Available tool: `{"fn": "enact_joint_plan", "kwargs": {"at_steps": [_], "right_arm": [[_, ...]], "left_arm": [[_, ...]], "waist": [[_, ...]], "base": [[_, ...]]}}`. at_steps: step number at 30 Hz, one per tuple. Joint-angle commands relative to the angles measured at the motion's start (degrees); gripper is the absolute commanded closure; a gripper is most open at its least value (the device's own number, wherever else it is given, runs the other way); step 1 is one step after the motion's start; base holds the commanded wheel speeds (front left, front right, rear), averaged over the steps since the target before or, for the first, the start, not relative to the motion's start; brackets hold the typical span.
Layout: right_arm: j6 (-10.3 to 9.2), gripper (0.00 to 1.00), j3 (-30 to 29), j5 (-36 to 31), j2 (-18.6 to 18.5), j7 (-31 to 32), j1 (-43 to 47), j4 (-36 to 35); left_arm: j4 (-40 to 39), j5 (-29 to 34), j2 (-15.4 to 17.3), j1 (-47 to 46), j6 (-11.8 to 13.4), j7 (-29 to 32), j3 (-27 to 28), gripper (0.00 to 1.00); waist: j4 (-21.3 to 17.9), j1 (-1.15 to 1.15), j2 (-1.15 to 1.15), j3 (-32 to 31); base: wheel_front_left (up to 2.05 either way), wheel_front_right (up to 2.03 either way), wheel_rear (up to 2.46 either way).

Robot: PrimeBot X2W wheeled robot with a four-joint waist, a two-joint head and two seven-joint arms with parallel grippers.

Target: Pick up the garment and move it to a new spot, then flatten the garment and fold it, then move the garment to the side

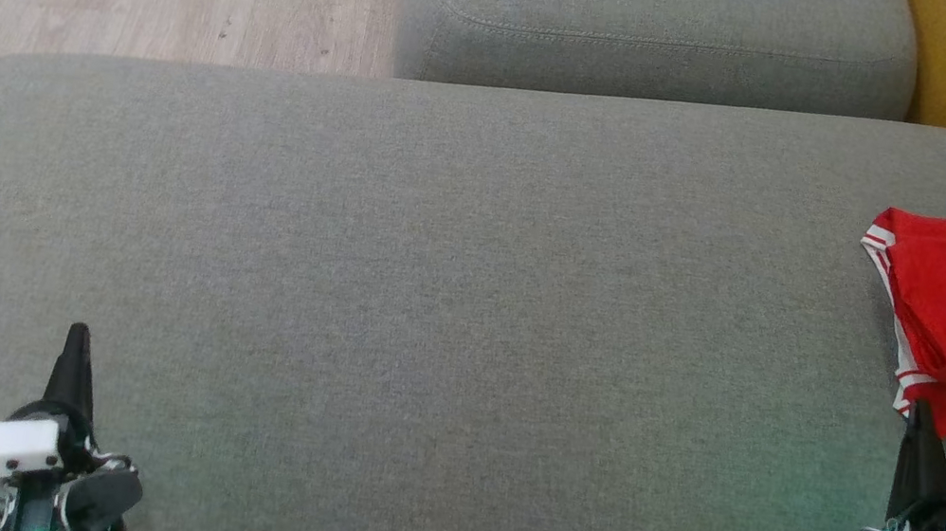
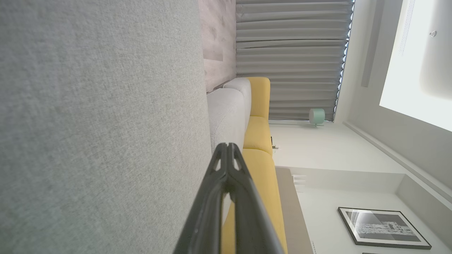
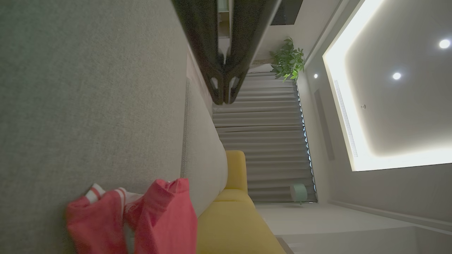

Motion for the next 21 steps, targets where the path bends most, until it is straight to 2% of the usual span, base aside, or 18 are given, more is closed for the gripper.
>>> {"fn": "enact_joint_plan", "kwargs": {"at_steps": [1, 21], "right_arm": [[-0.04, 1.00, 1.21, -0.14, -0.28, 0.33, -2.97, -1.79], [-0.04, 1.00, 1.22, -0.14, -0.28, 0.33, -2.97, -1.79]], "left_arm": [[-1.61, 0.51, 0.26, -2.95, -0.40, 0.40, 1.87, 1.00], [-1.61, 0.51, 0.26, -2.95, -0.40, 0.40, 1.87, 1.00]], "waist": [[0.00, 0.00, 0.00, 0.00], [0.00, 0.00, 0.00, 0.00]], "base": [[0.00, 0.00, 0.00], [0.00, 0.00, 0.00]]}}
